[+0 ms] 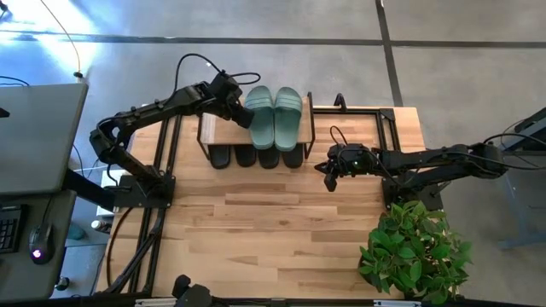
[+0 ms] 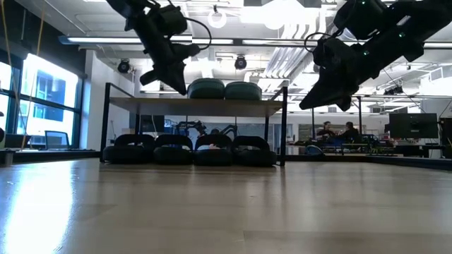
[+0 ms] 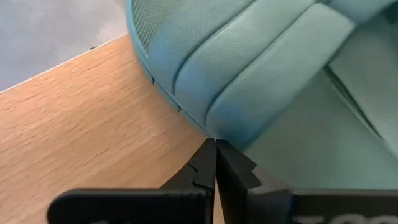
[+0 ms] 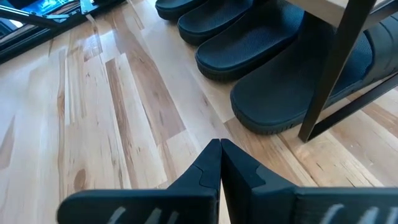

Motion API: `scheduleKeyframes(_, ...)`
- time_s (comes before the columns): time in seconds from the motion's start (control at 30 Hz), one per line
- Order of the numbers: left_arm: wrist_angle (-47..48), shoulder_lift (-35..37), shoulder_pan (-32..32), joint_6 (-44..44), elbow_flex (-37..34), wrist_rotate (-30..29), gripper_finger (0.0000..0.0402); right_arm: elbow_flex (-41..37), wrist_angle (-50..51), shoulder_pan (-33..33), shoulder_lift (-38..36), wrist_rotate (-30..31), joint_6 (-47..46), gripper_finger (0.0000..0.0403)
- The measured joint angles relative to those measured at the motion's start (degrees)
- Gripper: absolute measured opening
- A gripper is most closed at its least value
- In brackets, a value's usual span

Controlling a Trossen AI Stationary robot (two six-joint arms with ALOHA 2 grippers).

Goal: Pick and place slides into the shelf
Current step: Return to Home Position

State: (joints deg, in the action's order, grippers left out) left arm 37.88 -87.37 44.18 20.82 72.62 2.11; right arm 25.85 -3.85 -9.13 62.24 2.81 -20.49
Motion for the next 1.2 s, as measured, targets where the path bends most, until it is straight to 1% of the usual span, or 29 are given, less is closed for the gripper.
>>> scheduleKeyframes(0.1,-0.1,1.6,0.0,0.0,0.0,0.1,0.0,0.0,0.0,0.0,0.0,0.0,0.0,0.0)
scheduleKeyframes(0.23,-0.6,4.7,0.0,-0.1,0.0,1.9,0.0,0.0,-0.3,0.0,-0.2,-0.4,0.0,0.0)
scheduleKeyframes(0.37,-1.9,8.3,0.0,0.0,0.0,7.5,0.0,0.7,0.2,-0.2,-1.6,-1.6,-0.1,0.0)
scheduleKeyframes(0.47,-5.4,11.2,-0.4,0.0,0.0,13.3,0.0001,3.9,1.0,-1.9,-3.4,-5.4,0.2,0.0)
scheduleKeyframes(0.53,-8.8,13.2,-1.2,0.0,0.0,16.1,0.0001,6.9,2.8,-3.7,-4.9,-8.2,1.8,0.0)
scheduleKeyframes(0.63,-15.7,16.0,-3.0,0.5,0.0,18.5,0.0001,13.3,7.7,-6.7,-7.1,-10.8,5.8,0.0)
scheduleKeyframes(0.73,-23.1,18.4,-4.8,0.6,0.0,20.6,0.0001,21.4,12.0,-10.1,-8.8,-12.8,9.7,0.0)
scheduleKeyframes(0.9,-33.6,21.4,-7.0,3.6,0.0,24.2,0.0001,39.5,20.0,-15.2,-9.5,-18.4,14.3,0.0)
scheduleKeyframes(0.97,-35.4,22.4,-7.8,3.9,0.0,25.5,0.0001,46.5,24.6,-16.2,-9.5,-19.0,16.6,0.0)
scheduleKeyframes(1.07,-35.1,23.5,-8.9,3.9,0.0,25.7,0.0001,54.6,30.6,-16.5,-9.5,-19.1,18.9,0.0)
scheduleKeyframes(1.13,-34.7,23.8,-9.8,3.7,0.0,25.8,0.0001,58.6,34.6,-16.5,-9.7,-19.1,19.4,0.0)
scheduleKeyframes(1.2,-34.7,24.0,-10.8,3.6,0.0,25.6,0.0001,60.9,38.4,-16.5,-10.2,-18.6,19.3,0.0)
